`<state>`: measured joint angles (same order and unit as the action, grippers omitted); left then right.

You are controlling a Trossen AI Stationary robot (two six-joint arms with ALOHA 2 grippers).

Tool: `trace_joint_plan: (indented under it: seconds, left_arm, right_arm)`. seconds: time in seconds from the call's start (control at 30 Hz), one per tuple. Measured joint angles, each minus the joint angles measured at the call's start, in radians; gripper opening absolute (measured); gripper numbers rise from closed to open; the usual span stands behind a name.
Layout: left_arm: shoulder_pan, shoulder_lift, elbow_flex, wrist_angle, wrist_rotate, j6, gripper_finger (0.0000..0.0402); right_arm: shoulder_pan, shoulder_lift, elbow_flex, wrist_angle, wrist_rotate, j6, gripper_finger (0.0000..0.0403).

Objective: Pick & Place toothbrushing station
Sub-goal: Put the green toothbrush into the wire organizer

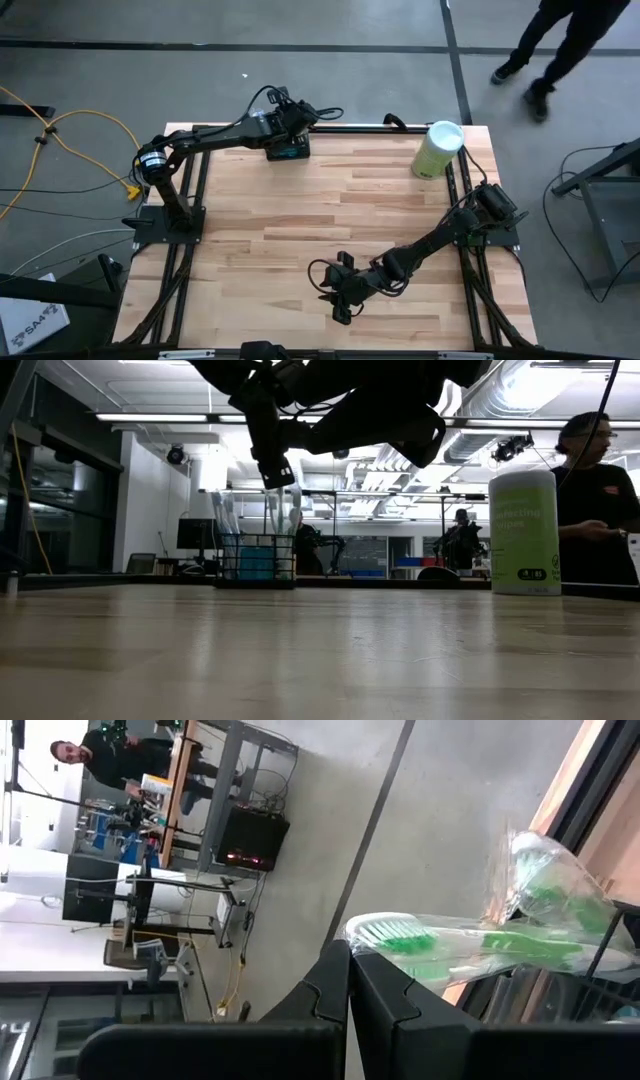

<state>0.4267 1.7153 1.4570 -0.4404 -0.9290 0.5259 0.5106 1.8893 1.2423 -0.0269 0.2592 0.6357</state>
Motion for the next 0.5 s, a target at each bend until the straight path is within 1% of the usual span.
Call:
trace_joint_plan:
  seconds: [0.1, 0.27, 0.5]
  left_arm:
    - [0.000, 0.000, 0.000, -0.003, 0.030, -0.006, 0.0000]
    - [0.000, 0.000, 0.000, -0.018, 0.038, -0.048, 0.0000]
    - [0.000, 0.000, 0.000, -0.108, 0.082, -0.112, 0.0000]
  right_arm:
    - [0.000, 0.000, 0.000, 0.000, 0.000, 0.000, 0.0148]
    - [0.000, 0.000, 0.000, 0.000, 0.000, 0.000, 0.0148]
    - [0.000, 0.000, 0.000, 0.000, -0.001, 0.000, 0.0148]
